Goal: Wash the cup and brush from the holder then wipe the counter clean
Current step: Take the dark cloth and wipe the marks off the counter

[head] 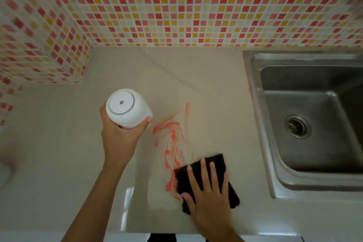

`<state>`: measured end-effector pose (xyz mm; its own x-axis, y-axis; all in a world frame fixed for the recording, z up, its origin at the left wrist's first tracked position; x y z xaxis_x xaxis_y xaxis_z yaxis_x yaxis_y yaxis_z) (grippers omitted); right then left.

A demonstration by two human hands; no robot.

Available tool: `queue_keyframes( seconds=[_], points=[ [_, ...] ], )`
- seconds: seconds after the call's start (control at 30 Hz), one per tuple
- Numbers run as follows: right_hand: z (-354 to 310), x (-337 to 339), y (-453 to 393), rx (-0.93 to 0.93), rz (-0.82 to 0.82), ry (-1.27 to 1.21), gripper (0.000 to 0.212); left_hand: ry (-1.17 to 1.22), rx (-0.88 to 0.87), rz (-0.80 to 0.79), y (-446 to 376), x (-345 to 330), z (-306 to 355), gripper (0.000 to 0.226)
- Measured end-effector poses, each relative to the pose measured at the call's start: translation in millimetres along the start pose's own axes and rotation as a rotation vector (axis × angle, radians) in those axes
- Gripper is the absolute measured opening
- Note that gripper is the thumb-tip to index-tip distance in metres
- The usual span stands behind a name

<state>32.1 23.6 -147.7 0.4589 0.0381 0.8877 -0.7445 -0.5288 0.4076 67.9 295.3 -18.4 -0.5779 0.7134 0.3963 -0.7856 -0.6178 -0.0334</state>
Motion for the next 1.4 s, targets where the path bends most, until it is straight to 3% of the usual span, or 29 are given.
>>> queue_keyframes(
  seconds=[0.13,0.27,0.37,0.47,0.57,0.67,0.77,0.9,1.03,1.13,1.23,1.4],
  points=[
    [-29,49,-112,-0.080,0.125,-0.036,0.061,-0.010,0.010,-0.028,-12,16,-18,0.094],
    [1,96,-215,-0.241,0.071,-0.054,0.062,-0.011,0.025,-0.052,-21,23,-31,0.094],
    [15,91,-196,-0.252,0.093,-0.008,0.061,-0.009,0.030,-0.067,-26,29,-37,0.093],
    [19,62,-115,-0.261,0.141,0.034,0.060,0.001,0.039,-0.081,-34,33,-42,0.094],
    [-9,16,-39,-0.221,0.073,0.038,0.061,0.024,0.046,-0.077,-45,32,-44,0.094],
    [-44,-7,-16,-0.209,0.004,0.028,0.062,0.060,0.054,-0.082,-53,26,-46,0.095],
    [-60,15,-59,-0.171,0.044,-0.012,0.061,0.068,0.042,-0.098,-60,19,-45,0.094],
    [-49,72,-176,-0.191,0.139,-0.023,0.061,0.064,0.032,-0.114,-68,13,-45,0.095],
    [-23,101,-247,-0.287,0.066,-0.043,0.060,0.066,0.021,-0.096,-72,21,-42,0.095],
    [-28,88,-212,-0.235,0.095,0.003,0.060,0.058,0.028,-0.078,-76,28,-41,0.094],
    [-41,52,-126,-0.174,0.133,-0.004,0.060,0.056,0.033,-0.088,-85,28,-37,0.095],
    [-84,-2,-39,-0.100,0.028,0.038,0.060,0.067,0.033,-0.085,-98,26,-35,0.096]
  ],
)
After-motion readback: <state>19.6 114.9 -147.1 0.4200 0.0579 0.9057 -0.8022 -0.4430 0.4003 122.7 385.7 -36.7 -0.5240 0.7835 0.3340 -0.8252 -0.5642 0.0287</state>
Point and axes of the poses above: each hand's wrist, its own y-axis away from the middle knuckle, its own x-axis out of the back of the hand, z = x × y, the point moved 10 cm from there along -y, towards the middle knuckle, and after that the axes turned 10 degrees about -z, right-handed, at the moved point
